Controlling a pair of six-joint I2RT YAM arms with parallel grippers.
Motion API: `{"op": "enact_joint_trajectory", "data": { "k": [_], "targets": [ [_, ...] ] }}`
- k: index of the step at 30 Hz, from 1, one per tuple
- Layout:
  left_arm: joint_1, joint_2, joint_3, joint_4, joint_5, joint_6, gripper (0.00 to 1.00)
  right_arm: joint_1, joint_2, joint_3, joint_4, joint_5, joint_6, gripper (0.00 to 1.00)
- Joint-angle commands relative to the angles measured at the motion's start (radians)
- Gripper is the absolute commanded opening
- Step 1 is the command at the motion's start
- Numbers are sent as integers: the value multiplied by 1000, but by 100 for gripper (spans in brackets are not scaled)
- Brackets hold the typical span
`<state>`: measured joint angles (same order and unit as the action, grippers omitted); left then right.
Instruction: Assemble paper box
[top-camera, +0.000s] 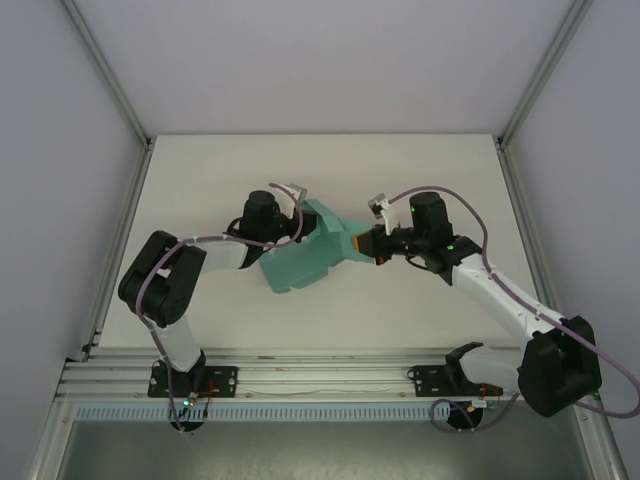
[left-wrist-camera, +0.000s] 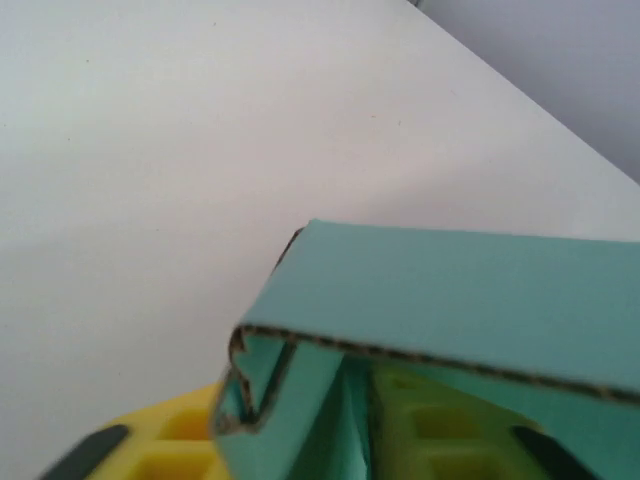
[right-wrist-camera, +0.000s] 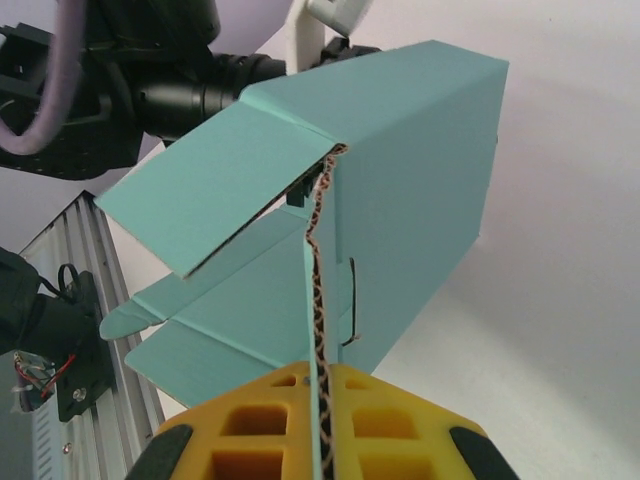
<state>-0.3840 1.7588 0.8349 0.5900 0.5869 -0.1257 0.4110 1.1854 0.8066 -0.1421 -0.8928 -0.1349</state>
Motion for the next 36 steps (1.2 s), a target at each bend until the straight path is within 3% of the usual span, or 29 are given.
{"op": "enact_joint_trajectory", "data": {
  "k": [1,7,8,12,14,19,22,29,34,36],
  "targets": [
    [4,-28,4,22,9,22,18,-7,-29,-17,11,-18,-7,0],
    [4,-14,-8,50,32,21,0,-13,-57,-22,23,34,3,0],
    [2,-12,-13,53,14,27,0,-13,-54,-23,8,59,-7,5],
    [-31,0,-33,39,-147,95,0,-14,-50,-35,-50,284,8,51],
    [-62,12,-51,52,-230,134,0,-16,-69,-39,-87,396,37,65],
    [-139,48,-85,116,-356,190,0,-20,-163,-72,-53,482,75,82],
    [-160,81,-87,146,-368,187,0,-24,-171,-56,23,535,135,92],
    [-190,108,-137,269,-404,179,0,-24,99,167,-60,529,121,92],
    [-203,133,-141,278,-422,190,0,-6,304,271,-27,394,82,86],
    [-209,140,-140,280,-436,192,0,22,378,311,-24,407,49,86]
  ]
}}
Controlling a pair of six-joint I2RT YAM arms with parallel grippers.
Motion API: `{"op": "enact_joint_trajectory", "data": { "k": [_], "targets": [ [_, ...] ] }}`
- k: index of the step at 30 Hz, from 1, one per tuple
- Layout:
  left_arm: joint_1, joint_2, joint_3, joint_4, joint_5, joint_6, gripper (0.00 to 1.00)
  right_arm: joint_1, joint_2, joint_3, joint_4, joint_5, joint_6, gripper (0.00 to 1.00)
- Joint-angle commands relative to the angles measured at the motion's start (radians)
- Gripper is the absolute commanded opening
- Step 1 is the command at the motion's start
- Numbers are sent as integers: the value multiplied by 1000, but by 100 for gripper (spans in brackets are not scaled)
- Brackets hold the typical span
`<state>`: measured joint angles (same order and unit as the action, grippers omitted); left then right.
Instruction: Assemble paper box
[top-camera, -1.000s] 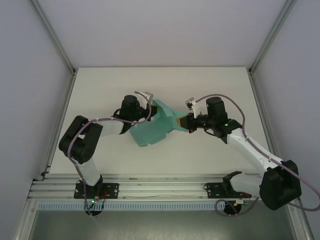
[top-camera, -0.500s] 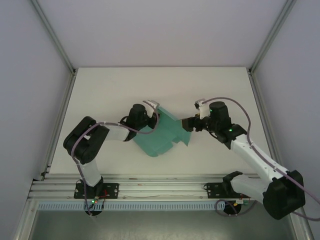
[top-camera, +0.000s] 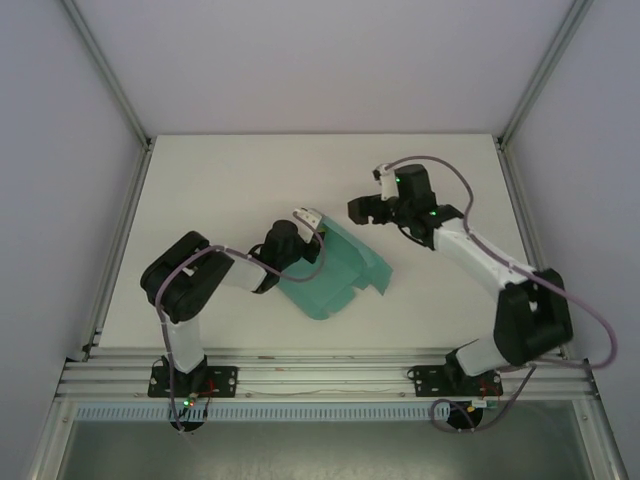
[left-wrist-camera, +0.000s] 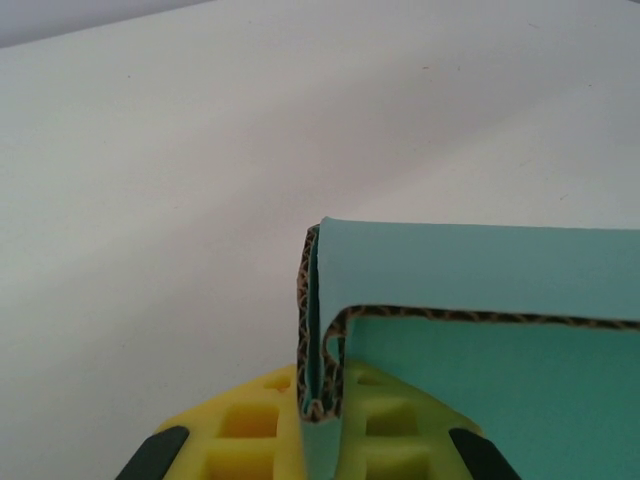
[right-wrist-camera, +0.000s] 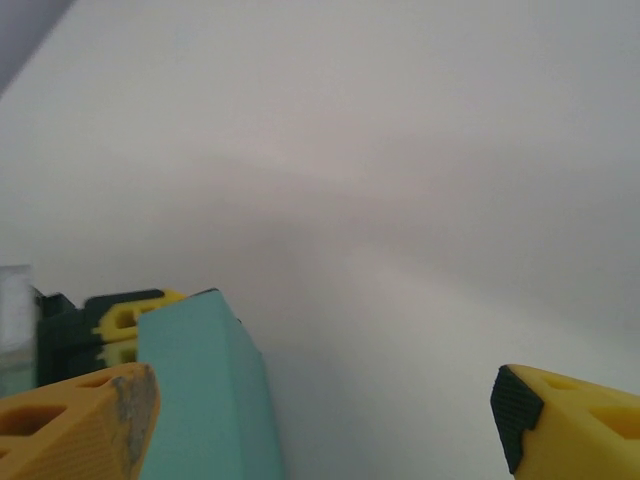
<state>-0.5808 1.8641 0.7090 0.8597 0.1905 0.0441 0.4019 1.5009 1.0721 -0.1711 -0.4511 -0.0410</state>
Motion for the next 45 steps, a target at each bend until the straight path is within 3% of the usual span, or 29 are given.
{"op": "enact_joint_trajectory", "data": {
  "k": [1,11,19,25,32,37,45],
  "targets": [
    [-14,36,-14,9,-40,24,0,43,99,66,-3,-28,-59,86],
    [-28,67,-15,2,-70,30,0,115,338,215,-108,-22,-121,84],
    [-25,64,-57,52,-127,-38,7,132,315,63,-102,18,-149,80],
    [-17,51,-75,35,-114,-57,7,132,210,-76,-4,0,-134,79],
    [-16,52,-77,64,-102,-84,8,131,180,-73,-11,-33,-142,79],
    [-16,52,-66,61,-103,-82,18,132,244,-78,-36,-44,-143,75],
    [-9,67,-28,33,-110,-85,15,132,188,-184,34,-62,-163,74]
  ]
}}
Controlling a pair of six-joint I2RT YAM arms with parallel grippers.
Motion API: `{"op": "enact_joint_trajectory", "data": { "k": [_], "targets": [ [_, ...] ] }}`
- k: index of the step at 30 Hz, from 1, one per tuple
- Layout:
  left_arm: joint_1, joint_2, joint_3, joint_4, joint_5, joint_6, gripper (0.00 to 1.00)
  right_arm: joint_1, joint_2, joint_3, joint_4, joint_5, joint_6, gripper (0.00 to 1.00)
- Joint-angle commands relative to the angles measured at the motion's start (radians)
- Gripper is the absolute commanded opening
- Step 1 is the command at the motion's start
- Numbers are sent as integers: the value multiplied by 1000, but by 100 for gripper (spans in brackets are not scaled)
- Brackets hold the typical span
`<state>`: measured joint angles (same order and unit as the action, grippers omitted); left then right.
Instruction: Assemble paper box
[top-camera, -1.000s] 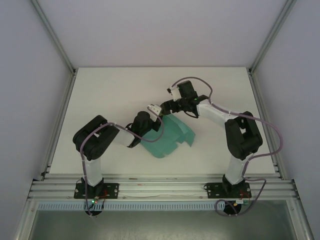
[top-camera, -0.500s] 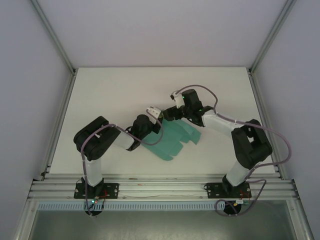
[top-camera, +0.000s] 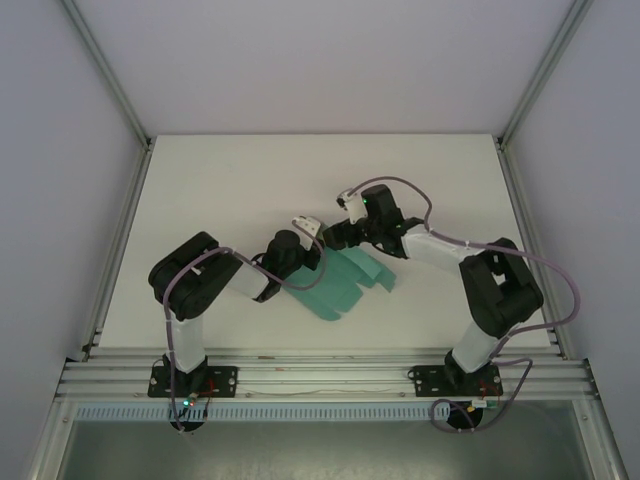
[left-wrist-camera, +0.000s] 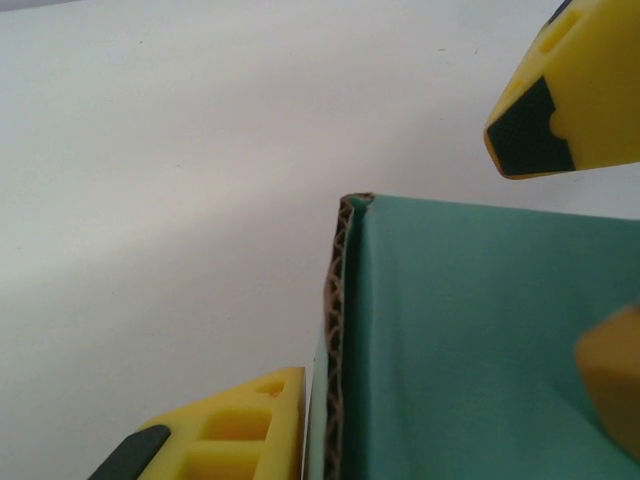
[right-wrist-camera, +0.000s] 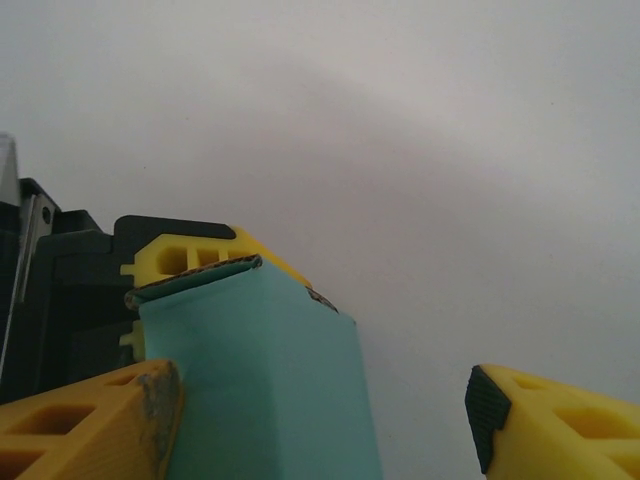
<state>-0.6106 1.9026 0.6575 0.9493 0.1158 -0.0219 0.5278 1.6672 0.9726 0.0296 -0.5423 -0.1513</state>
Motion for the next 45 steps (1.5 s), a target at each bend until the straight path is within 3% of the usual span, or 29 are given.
{"op": "enact_joint_trajectory", "data": {
  "k": [1,7,12,17,22,37,45],
  "targets": [
    [23,28,25,-53,-36,-21,14,5,17,-83,-166,38,-51,74],
    [25,12,36,-66,-59,-36,0,-7,-47,-59,-100,139,49,78],
    [25,-50,34,-114,-139,-83,0,-23,-242,-63,-60,344,152,83],
    [25,-124,26,-207,-236,-150,0,-40,-458,-94,-169,555,169,94],
    [26,-162,74,-360,-271,-226,0,-63,-559,-169,-207,506,167,95],
    [26,-182,132,-478,-241,-296,0,-54,-307,-183,25,326,127,95],
    [25,-205,131,-473,-165,-341,0,5,-218,-240,383,549,209,99]
  ]
}}
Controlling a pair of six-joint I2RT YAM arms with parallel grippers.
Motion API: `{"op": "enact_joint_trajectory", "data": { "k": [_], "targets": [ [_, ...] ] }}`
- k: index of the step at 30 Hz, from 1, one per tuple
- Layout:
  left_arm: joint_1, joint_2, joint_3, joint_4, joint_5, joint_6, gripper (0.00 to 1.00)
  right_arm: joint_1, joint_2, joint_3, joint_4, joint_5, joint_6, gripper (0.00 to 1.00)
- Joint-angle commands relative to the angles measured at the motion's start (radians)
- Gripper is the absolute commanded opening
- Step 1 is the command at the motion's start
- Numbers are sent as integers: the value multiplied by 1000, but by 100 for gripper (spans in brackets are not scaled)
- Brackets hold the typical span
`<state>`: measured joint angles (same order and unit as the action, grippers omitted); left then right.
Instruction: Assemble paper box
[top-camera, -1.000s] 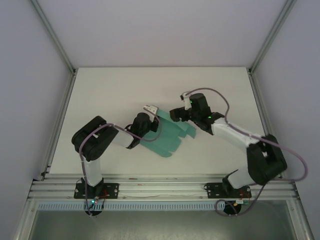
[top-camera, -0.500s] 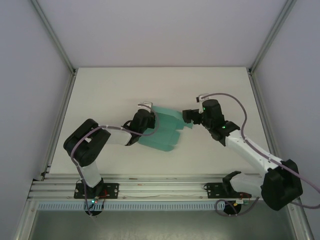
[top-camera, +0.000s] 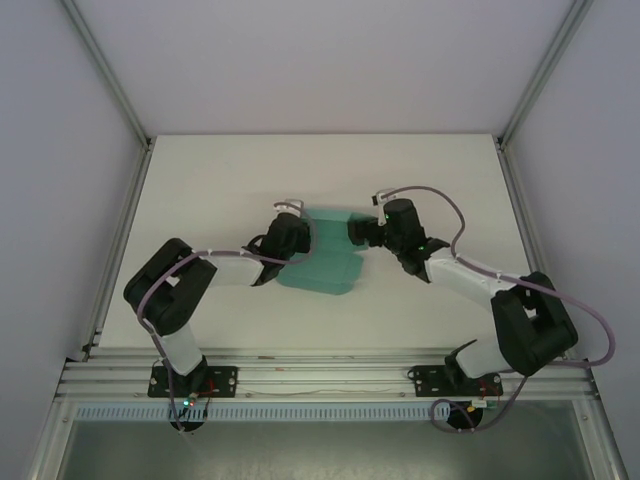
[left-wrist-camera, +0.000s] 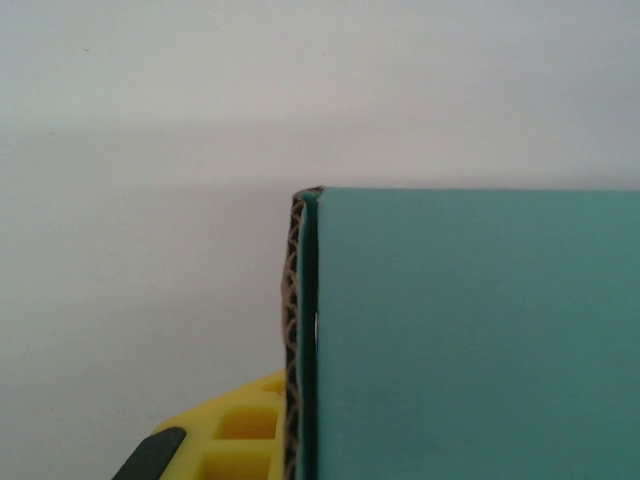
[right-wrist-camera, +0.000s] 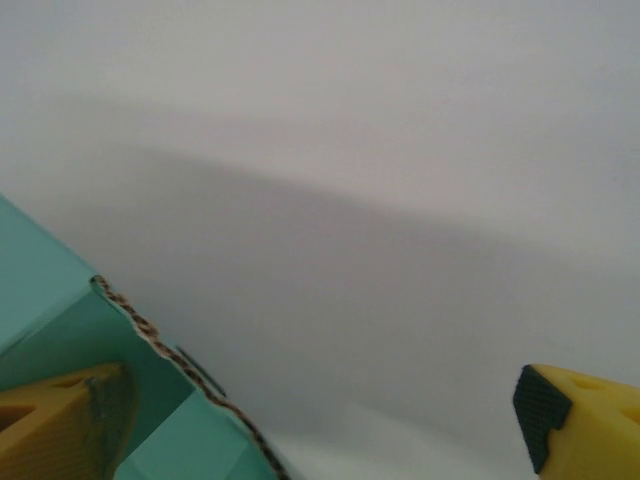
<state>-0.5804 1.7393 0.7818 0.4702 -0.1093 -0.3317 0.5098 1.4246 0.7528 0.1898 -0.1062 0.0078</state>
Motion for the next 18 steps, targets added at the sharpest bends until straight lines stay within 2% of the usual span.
{"op": "enact_joint_trajectory", "data": {
  "k": [1,5,9,13,18],
  "targets": [
    [-6,-43,11,-1,63,-50,0,34,37,-30,288,146,69,99],
    [-6,-47,20,1,79,-125,0,68,91,-94,547,238,57,100],
    [-6,-67,38,-39,56,-159,0,75,65,-150,620,333,66,100],
    [-3,-93,47,-85,-16,-162,0,75,-59,-194,470,333,80,100],
    [5,-134,59,-138,-59,-152,0,68,-247,-214,93,375,203,100]
  ]
}}
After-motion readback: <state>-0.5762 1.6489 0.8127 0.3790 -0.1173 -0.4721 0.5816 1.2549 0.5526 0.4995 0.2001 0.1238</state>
